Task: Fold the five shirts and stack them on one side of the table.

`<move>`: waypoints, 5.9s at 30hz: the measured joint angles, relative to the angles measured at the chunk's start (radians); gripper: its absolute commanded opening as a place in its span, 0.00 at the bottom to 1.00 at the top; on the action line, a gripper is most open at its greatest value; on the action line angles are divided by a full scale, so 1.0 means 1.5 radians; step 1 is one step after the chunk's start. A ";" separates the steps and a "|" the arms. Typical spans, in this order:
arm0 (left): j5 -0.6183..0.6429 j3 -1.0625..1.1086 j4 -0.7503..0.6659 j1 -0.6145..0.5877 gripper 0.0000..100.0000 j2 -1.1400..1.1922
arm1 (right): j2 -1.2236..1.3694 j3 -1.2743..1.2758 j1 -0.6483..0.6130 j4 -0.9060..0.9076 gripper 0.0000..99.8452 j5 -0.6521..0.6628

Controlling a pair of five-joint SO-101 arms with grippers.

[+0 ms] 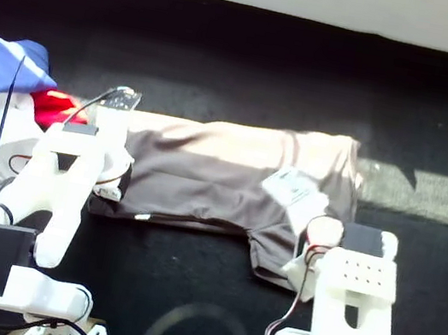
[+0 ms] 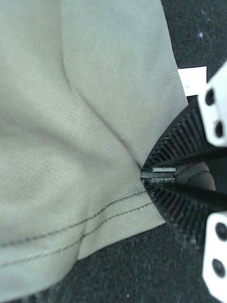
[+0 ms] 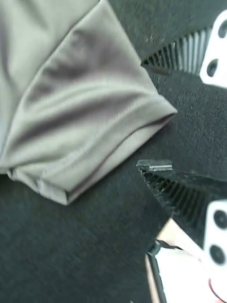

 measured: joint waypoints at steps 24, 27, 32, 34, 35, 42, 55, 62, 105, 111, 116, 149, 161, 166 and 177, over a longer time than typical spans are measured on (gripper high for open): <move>0.000 0.001 -0.003 0.000 0.01 0.000 | 0.348 0.014 0.005 -0.247 0.02 0.006; 0.000 0.001 -0.003 0.000 0.01 0.000 | 0.376 -0.033 0.046 -0.250 0.01 0.006; 0.000 0.001 -0.003 0.000 0.01 0.000 | 0.398 -0.123 0.082 -0.172 0.01 0.012; 0.000 0.001 -0.003 0.000 0.01 0.000 | 0.402 -0.175 0.089 -0.133 0.01 0.012; 0.000 0.001 -0.003 0.000 0.01 0.000 | 0.405 -0.204 0.090 -0.119 0.01 0.012; 0.000 0.001 -0.003 0.000 0.01 0.000 | 0.406 -0.350 0.076 -0.094 0.01 0.012; 0.000 0.001 -0.004 -0.002 0.01 0.000 | 0.543 -0.414 0.019 -0.254 0.26 -0.144; 0.000 0.001 -0.004 -0.002 0.01 0.000 | 0.674 -0.576 0.018 -0.256 0.26 -0.320; 0.000 0.001 -0.004 -0.002 0.01 0.000 | 0.932 -1.024 0.114 0.046 0.01 -0.269; 0.000 0.001 -0.004 -0.002 0.01 0.000 | 0.933 -1.189 0.059 0.184 0.01 -0.357; 0.000 0.001 -0.004 -0.002 0.01 0.000 | 0.932 -1.226 -0.011 0.228 0.01 -0.371; 0.000 0.001 -0.004 -0.002 0.01 0.000 | 0.906 -0.931 -0.294 0.195 0.01 -0.372; 0.000 -0.114 0.123 0.017 0.01 -0.139 | 0.759 -1.071 -0.157 0.231 0.06 -0.372; 0.037 -0.152 0.212 0.030 0.05 -0.227 | 0.732 -1.035 -0.032 0.231 0.13 -0.372; 0.166 -0.204 0.183 -0.104 0.23 -0.019 | 0.517 -0.818 0.037 0.231 0.13 -0.372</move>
